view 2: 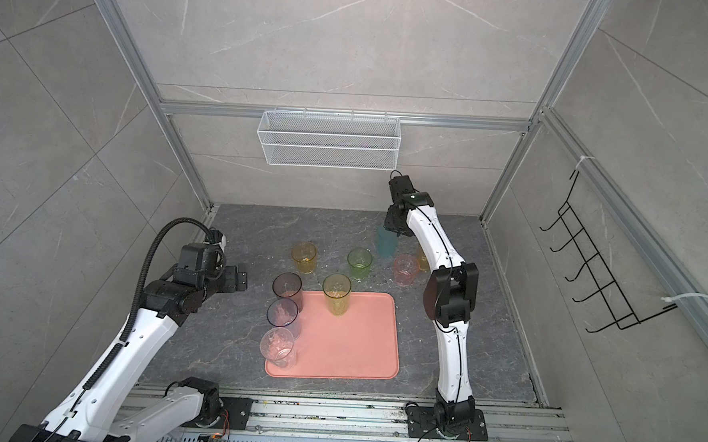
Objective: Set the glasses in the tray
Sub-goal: 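Move the right gripper over the teal cup farthest from the robot, then lower the right gripper into the teal cup's rim and close it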
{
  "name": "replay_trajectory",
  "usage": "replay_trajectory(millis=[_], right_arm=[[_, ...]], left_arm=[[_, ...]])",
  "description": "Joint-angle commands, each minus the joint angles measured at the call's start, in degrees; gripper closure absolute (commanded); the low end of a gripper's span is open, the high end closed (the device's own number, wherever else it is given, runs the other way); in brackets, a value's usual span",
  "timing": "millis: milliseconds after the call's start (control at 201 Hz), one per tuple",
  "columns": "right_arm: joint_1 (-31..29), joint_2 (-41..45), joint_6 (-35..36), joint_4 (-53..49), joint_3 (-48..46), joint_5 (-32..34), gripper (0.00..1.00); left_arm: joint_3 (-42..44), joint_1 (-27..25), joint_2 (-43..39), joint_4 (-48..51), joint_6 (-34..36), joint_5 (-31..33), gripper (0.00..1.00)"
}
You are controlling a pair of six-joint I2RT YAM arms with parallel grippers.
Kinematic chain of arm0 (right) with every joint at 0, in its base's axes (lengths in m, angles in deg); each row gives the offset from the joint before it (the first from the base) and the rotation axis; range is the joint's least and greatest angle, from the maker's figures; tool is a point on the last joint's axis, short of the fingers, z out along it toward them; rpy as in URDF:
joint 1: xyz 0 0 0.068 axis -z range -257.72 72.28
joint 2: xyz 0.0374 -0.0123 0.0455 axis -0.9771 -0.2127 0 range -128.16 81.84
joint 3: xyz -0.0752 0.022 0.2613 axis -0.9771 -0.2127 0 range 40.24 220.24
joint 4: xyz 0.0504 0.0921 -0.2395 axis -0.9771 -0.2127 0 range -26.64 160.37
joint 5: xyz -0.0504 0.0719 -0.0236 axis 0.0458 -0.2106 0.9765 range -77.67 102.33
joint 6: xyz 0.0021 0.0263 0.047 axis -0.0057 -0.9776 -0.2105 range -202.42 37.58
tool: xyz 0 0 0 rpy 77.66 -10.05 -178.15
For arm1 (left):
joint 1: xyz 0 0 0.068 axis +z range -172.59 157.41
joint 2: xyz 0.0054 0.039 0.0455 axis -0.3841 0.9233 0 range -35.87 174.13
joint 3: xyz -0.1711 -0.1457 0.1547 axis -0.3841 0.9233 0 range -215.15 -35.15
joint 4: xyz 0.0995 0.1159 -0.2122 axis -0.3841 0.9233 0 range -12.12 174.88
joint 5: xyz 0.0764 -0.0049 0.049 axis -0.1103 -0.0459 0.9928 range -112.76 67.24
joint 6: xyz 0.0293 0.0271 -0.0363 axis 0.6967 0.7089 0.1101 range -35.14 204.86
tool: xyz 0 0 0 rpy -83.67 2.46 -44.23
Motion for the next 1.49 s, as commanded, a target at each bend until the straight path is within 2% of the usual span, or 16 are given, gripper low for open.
replay_trajectory(millis=[0,433,1489], right_arm=[[0.61,-2.07,-1.37,-1.77,1.96,-0.93,0.52],[1.66,-7.41,-2.16,-2.82,5.95,-2.81,0.53],[1.92,-10.47,-2.45,-2.90,7.71,-6.07,0.83]], left_arm=[[-0.09,0.30,-0.93,-1.10,1.24,0.55,0.01],[-0.01,0.35,-0.82,-1.10,1.32,0.56,0.01],[0.08,0.34,-1.03,-1.01,1.28,0.59,0.01]])
